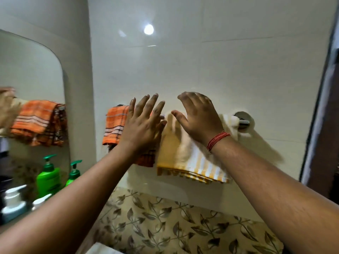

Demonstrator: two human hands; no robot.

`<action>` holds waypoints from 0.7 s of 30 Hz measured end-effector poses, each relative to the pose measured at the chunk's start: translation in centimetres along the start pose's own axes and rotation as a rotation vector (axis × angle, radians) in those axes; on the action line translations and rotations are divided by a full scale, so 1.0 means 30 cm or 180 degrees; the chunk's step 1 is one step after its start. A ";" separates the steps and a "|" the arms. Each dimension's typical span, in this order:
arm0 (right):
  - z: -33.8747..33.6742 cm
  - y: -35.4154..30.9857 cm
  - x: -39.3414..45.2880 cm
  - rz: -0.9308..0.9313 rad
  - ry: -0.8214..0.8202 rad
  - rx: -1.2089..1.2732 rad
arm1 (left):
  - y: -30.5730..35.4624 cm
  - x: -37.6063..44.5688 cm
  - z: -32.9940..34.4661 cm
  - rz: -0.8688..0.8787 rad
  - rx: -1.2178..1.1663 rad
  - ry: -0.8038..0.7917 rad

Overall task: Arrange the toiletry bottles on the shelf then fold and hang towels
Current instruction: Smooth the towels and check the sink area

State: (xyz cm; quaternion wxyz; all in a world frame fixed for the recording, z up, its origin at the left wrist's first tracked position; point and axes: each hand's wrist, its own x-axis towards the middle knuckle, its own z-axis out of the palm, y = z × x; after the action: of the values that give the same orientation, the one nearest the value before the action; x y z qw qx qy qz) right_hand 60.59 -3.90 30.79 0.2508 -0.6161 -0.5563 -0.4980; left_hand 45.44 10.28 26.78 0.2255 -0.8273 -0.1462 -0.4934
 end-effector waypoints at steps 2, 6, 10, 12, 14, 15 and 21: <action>0.046 -0.063 0.037 -0.0003 -0.0071 0.0180 | -0.058 -0.035 -0.037 -0.0116 0.0246 -0.0141; 0.130 -0.201 0.103 -0.0198 -0.0201 0.0658 | -0.152 -0.108 -0.124 -0.0414 0.0841 -0.0416; 0.188 -0.348 0.117 -0.0476 -0.0171 0.1320 | -0.220 -0.198 -0.220 -0.0793 0.1488 -0.0769; 0.216 -0.414 0.097 -0.0579 -0.0230 0.1556 | -0.237 -0.258 -0.269 -0.1042 0.1726 -0.0943; 0.245 -0.475 0.058 -0.0686 -0.0331 0.1800 | -0.230 -0.334 -0.311 -0.1239 0.1975 -0.1123; 0.261 -0.507 0.032 -0.0741 -0.0381 0.1923 | -0.221 -0.382 -0.334 -0.1327 0.2072 -0.1201; 0.311 -0.701 -0.149 -0.1036 -0.0690 0.2564 | -0.119 -0.689 -0.472 -0.1877 0.2500 -0.1670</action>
State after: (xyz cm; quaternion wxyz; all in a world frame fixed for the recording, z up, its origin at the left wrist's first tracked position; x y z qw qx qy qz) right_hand 44.56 7.56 18.10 0.3294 -0.4224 -0.8186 -0.2072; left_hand 23.44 5.62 15.19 0.3253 -0.7002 -0.5957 -0.2215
